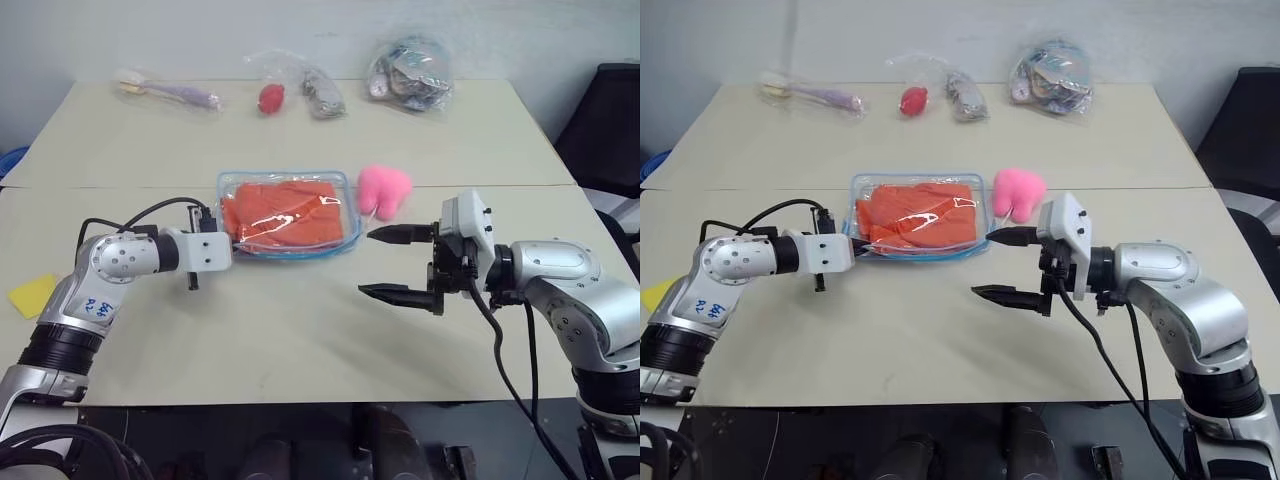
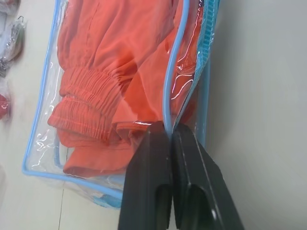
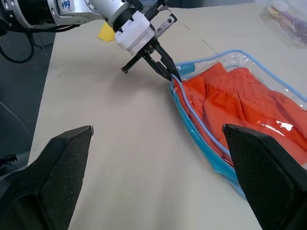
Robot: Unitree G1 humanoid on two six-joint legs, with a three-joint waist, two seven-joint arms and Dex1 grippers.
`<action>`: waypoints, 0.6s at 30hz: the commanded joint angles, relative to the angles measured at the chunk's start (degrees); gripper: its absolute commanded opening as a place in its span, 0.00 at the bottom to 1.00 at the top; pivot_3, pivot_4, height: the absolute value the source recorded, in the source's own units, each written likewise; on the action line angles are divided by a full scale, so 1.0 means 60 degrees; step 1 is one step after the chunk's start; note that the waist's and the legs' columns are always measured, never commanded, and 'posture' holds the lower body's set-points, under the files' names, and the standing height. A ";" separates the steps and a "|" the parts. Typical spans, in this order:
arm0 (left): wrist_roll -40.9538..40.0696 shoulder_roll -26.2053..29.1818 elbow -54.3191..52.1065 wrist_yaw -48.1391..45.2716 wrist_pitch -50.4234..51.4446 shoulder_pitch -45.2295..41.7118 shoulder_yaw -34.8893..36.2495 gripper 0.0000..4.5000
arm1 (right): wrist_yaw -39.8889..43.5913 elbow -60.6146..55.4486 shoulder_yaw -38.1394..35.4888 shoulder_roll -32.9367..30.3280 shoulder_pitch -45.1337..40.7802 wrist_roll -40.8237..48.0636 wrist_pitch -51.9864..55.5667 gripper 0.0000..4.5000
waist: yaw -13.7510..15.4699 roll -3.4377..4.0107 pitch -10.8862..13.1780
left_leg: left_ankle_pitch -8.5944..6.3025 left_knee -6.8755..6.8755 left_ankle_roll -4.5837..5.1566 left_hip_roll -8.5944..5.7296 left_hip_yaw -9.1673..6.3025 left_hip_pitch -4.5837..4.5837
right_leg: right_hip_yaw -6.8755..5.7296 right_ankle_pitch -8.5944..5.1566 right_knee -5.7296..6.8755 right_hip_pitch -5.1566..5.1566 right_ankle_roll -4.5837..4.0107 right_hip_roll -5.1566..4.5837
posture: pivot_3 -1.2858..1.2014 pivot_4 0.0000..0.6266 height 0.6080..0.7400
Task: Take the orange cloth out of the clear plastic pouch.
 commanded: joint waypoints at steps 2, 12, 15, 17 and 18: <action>-0.0461 0.0828 -0.0900 -0.0316 -0.1347 0.0954 0.0857 0.00 | 0.0255 -0.0174 -0.0207 -0.0313 0.0120 -0.0004 -0.0292 1.00 | -0.0044 0.0000 0.0000 | 0.0000 -0.0002 0.0000 0.0005 0.0001 0.0000 | 0.0000 0.0000 -0.0002 -0.0001 0.0000 0.0001 | 0.52 0.24 1.00; -0.1420 0.2222 -0.1816 -0.0571 -0.2982 0.3615 0.2613 0.00 | 0.1286 0.0090 -0.0614 -0.1337 0.1061 -0.0158 -0.0913 1.00 | 0.0132 0.0005 0.0003 | -0.0007 -0.0007 0.0010 0.0012 -0.0019 -0.0001 | -0.0008 -0.0001 -0.0011 0.0003 -0.0002 -0.0031 | 0.52 0.24 1.00; -0.1432 0.2000 -0.2497 -0.0478 -0.2651 0.4103 0.2693 0.00 | 0.1266 0.0128 -0.0678 -0.1383 0.1147 -0.0217 -0.1019 1.00 | 0.0151 0.0004 0.0003 | -0.0011 -0.0007 0.0017 0.0004 -0.0010 0.0001 | -0.0007 0.0000 -0.0011 0.0003 0.0001 -0.0029 | 0.52 0.24 1.00; -0.1149 0.1843 -0.2603 -0.0273 -0.2622 0.4140 0.2660 0.00 | 0.1191 0.0159 -0.0685 -0.1339 0.1135 -0.0280 -0.1076 1.00 | 0.0164 0.0006 0.0003 | -0.0011 -0.0009 0.0017 0.0000 -0.0001 0.0002 | -0.0008 0.0001 -0.0013 0.0004 0.0001 -0.0023 | 0.52 0.24 1.00; -0.1043 0.1763 -0.2589 -0.0194 -0.2595 0.4123 0.2633 0.00 | 0.1131 0.0180 -0.0682 -0.1309 0.1120 -0.0319 -0.1101 1.00 | 0.0173 0.0005 0.0003 | -0.0011 -0.0009 0.0017 0.0000 0.0001 0.0002 | -0.0008 0.0001 -0.0013 0.0004 0.0001 -0.0020 | 0.52 0.24 1.00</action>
